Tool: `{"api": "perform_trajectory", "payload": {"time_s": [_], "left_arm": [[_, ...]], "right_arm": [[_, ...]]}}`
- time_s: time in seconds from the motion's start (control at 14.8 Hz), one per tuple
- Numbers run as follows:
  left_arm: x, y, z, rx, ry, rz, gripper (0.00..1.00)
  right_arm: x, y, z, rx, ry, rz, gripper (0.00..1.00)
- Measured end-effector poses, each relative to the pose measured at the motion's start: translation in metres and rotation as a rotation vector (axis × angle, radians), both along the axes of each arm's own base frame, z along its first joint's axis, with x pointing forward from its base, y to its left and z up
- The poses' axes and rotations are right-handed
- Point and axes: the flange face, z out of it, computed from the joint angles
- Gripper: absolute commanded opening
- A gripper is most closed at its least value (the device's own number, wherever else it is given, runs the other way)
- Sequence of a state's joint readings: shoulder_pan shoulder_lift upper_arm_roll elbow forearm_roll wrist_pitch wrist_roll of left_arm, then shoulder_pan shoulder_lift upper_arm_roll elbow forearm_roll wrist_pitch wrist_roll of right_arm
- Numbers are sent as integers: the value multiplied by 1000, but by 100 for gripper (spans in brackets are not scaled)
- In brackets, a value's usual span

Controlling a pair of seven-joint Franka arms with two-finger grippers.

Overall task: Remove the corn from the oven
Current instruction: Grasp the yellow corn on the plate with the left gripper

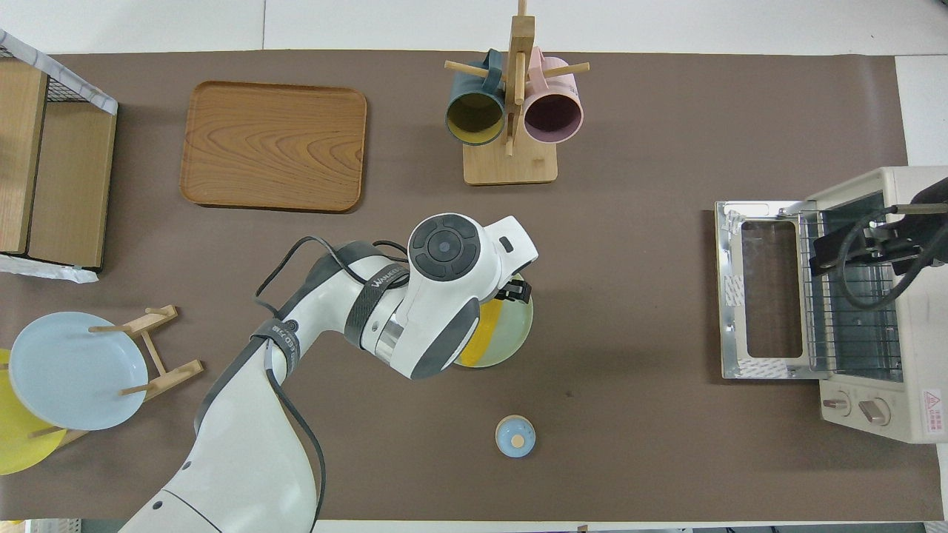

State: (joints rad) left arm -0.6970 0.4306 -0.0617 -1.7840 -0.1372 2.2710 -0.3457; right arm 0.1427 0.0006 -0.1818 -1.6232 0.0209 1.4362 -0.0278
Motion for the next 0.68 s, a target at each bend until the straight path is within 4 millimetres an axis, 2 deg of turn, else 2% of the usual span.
{"api": "perform_trajectory", "payload": {"time_s": [0.34, 0.54, 0.68], "left_arm": [[-7, 1, -14, -1, -7, 8, 99], [-11, 1, -19, -6, -14, 17, 83], [-9, 2, -18, -6, -16, 21, 67]], "right_arm": [[0, -12, 0, -1, -4, -21, 100], [-1, -17, 1, -1, -6, -30, 100], [-1, -19, 2, -1, -7, -34, 100]]}}
